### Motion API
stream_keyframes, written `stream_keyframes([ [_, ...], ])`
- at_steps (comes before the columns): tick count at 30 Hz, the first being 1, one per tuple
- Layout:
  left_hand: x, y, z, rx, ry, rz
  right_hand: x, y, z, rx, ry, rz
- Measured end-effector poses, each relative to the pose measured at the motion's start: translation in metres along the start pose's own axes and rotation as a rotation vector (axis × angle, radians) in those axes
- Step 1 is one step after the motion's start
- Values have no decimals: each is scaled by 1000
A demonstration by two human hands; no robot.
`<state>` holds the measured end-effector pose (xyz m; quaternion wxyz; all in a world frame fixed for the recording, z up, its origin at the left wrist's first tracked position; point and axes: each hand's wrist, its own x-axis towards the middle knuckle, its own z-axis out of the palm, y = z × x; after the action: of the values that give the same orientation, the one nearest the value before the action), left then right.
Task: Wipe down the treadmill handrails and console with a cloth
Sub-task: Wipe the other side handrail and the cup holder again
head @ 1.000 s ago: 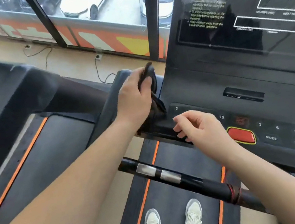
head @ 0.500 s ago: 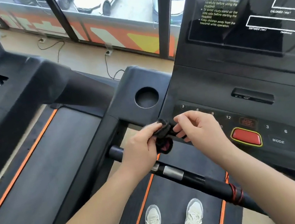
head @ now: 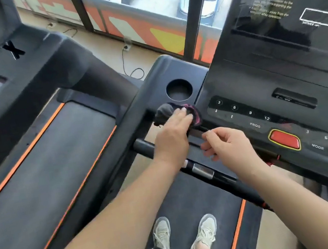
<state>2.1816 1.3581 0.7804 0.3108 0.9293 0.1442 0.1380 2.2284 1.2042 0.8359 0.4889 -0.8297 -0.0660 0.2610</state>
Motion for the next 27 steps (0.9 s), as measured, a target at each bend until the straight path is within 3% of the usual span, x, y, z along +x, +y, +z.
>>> stream_keyframes([
  [6,-44,3,-17,-191,-94,-29,4,-1,11,-96,-31,-49],
  [10,-10,-13,-55,-176,62,-158,23,-26,3,-261,-20,-168],
  [15,63,-10,-87,-44,157,-7,57,-43,-14,-589,39,-488],
  [18,105,-13,-84,70,218,17,74,-42,-20,-736,6,-556],
  [20,124,-17,-70,177,108,92,81,-40,-25,-741,-16,-565],
  [23,134,-18,-43,496,-430,273,91,-33,-32,-654,-18,-557],
  [24,136,-19,-38,616,-539,313,93,-31,-34,-620,-20,-544],
  [27,147,-20,-42,887,-603,437,99,-24,-39,-555,-5,-521],
])
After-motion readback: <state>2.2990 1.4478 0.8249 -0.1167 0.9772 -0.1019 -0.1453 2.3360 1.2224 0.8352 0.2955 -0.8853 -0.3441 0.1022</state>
